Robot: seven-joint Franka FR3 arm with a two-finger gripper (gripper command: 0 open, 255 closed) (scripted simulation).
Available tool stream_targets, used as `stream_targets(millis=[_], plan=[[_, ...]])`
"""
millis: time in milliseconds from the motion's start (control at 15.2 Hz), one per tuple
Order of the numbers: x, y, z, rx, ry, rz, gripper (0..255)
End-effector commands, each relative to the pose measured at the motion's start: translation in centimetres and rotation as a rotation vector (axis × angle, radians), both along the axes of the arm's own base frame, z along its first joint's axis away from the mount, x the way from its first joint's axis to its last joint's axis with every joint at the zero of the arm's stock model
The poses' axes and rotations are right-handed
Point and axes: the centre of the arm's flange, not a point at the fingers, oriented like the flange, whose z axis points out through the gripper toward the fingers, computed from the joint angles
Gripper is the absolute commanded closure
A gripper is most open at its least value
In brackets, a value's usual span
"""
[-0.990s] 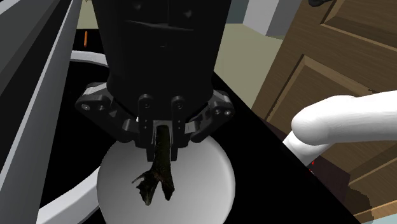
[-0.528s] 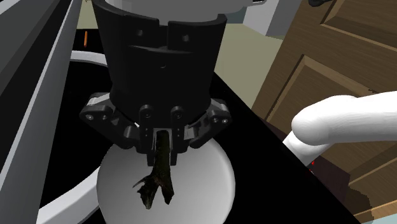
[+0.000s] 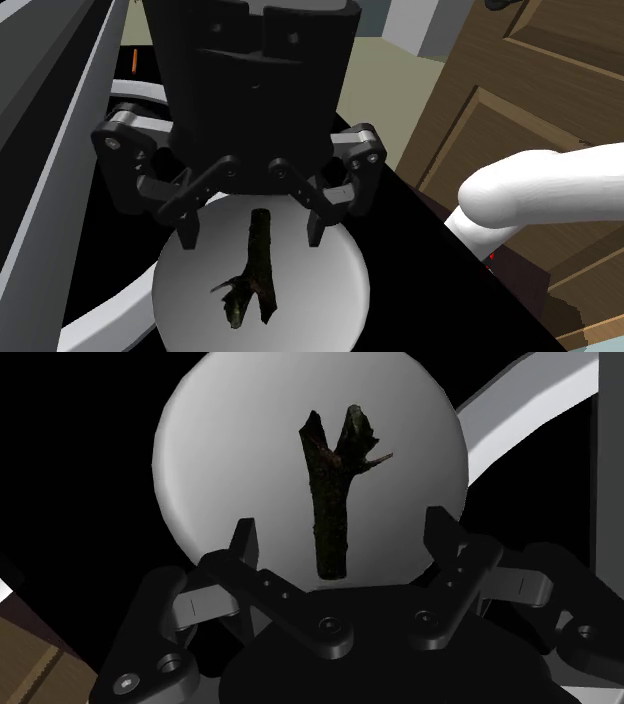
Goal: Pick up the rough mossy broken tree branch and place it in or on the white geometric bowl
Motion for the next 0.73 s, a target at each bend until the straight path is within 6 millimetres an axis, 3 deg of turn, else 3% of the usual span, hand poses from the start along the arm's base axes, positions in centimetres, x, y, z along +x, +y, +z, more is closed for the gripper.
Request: stream_targets(millis=[0, 132, 660], plan=[[-0.1, -0.1, 2.0, 0.000, 0.000, 0.000, 0], [-0.1, -0.2, 4.3, 0.000, 0.000, 0.000, 0], [-0.1, -0.2, 4.3, 0.000, 0.000, 0.000, 0]])
